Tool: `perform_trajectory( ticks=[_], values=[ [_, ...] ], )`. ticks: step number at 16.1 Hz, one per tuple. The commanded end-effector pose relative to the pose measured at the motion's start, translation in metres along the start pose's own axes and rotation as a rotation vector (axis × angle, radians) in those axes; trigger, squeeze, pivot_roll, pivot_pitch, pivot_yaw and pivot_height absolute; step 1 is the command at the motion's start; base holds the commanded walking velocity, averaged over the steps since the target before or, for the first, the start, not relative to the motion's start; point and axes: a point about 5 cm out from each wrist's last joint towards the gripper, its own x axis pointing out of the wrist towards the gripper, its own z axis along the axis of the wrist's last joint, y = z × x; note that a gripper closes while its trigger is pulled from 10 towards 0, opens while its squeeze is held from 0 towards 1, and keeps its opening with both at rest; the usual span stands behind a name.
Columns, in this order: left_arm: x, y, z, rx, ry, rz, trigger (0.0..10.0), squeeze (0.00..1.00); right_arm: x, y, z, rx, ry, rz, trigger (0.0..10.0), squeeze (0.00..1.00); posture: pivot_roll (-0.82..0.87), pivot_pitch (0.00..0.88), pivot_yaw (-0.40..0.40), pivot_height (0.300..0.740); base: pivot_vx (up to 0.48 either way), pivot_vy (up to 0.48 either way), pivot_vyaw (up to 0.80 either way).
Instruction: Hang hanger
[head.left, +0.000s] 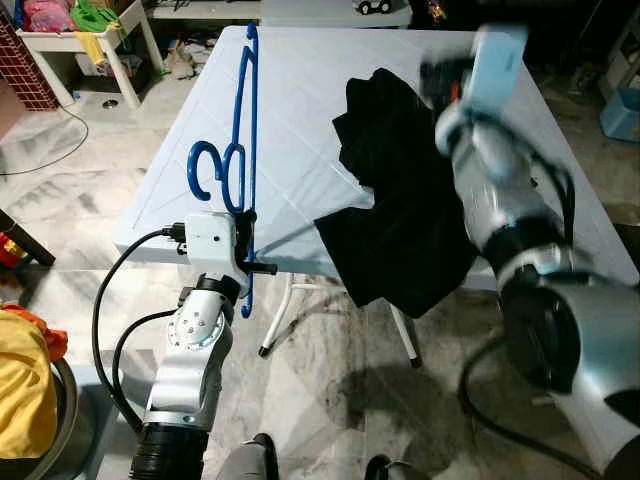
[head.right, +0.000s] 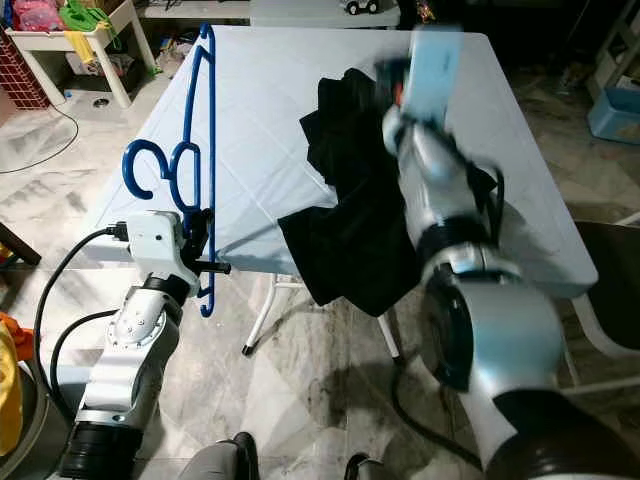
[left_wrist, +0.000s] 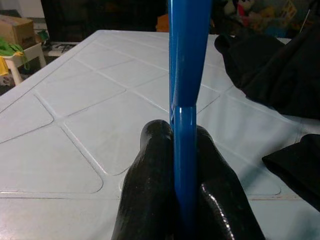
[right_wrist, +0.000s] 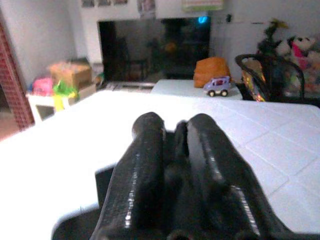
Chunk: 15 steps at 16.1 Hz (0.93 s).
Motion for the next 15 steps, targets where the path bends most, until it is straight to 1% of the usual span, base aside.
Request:
perform_trajectory(
  ticks=[1,2,3,4,6,7,8,9,10,11,12,14,15],
  values=[
    [-0.002,0.001,-0.003,-0.003,0.013,0.001,10.0,0.0,-0.006,-0.011,0.001,-0.111,-0.011,0.035,10.0,1.0,0.09,0.13,0.0,0.74,0.0,0.0,0.0],
    [-0.002,0.0,-0.004,-0.005,0.018,-0.002,10.0,0.0,-0.012,-0.02,-0.004,-0.117,0.003,0.031,10.0,1.0,0.07,0.134,0.01,0.74,0.0,0.0,0.0],
    [-0.001,-0.002,-0.005,-0.006,0.023,-0.013,10.0,0.0,-0.02,-0.034,-0.008,-0.134,0.009,0.0,10.0,1.0,0.06,0.136,0.018,0.74,0.0,0.0,0.0],
    [0.0,-0.005,-0.006,-0.007,0.026,-0.031,10.0,0.0,-0.029,-0.052,-0.01,-0.164,0.021,-0.073,10.0,1.0,0.05,0.136,0.024,0.74,0.0,0.0,0.0],
    [0.003,-0.009,-0.006,-0.009,0.028,-0.059,10.0,0.0,-0.046,-0.082,-0.017,-0.273,0.099,-0.217,10.0,1.0,0.03,0.137,0.042,0.74,0.0,0.0,0.0],
    [0.004,-0.01,-0.005,-0.009,0.028,-0.064,10.0,0.0,-0.05,-0.087,-0.019,-0.265,0.109,-0.231,10.0,1.0,0.02,0.137,0.048,0.74,0.0,0.0,0.0],
    [0.004,-0.01,-0.006,-0.008,0.03,-0.068,10.0,0.0,-0.057,-0.093,-0.021,-0.251,0.122,-0.197,10.0,1.0,0.01,0.138,0.053,0.74,0.0,0.0,0.0],
    [0.005,-0.01,-0.006,-0.007,0.031,-0.073,10.0,0.0,-0.061,-0.092,-0.022,-0.224,0.132,-0.105,10.0,1.0,0.01,0.138,0.056,0.74,0.0,0.0,0.0],
    [0.005,-0.011,-0.006,-0.008,0.032,-0.076,10.0,0.0,-0.065,-0.089,-0.022,-0.217,0.14,-0.027,10.0,1.0,0.01,0.138,0.058,0.74,0.0,0.0,0.0],
    [0.004,-0.011,-0.006,-0.008,0.032,-0.076,10.0,0.0,-0.073,-0.085,-0.02,-0.18,0.118,0.107,10.0,1.0,0.01,0.138,0.058,0.74,0.0,0.0,0.0],
    [0.004,-0.011,-0.007,-0.008,0.033,-0.078,10.0,0.0,-0.082,-0.084,-0.017,-0.152,0.108,0.176,10.0,1.0,0.01,0.138,0.055,0.74,0.0,0.0,0.0],
    [0.004,-0.01,-0.007,-0.009,0.033,-0.075,10.0,0.0,-0.108,-0.088,-0.022,-0.194,0.193,0.375,10.0,1.0,0.01,0.137,0.053,0.74,0.0,0.0,0.0],
    [0.004,-0.01,-0.007,-0.009,0.033,-0.074,10.0,0.0,-0.117,-0.092,-0.026,-0.192,0.247,0.426,10.0,1.0,0.02,0.138,0.05,0.74,0.0,0.0,0.0]
  ],
)
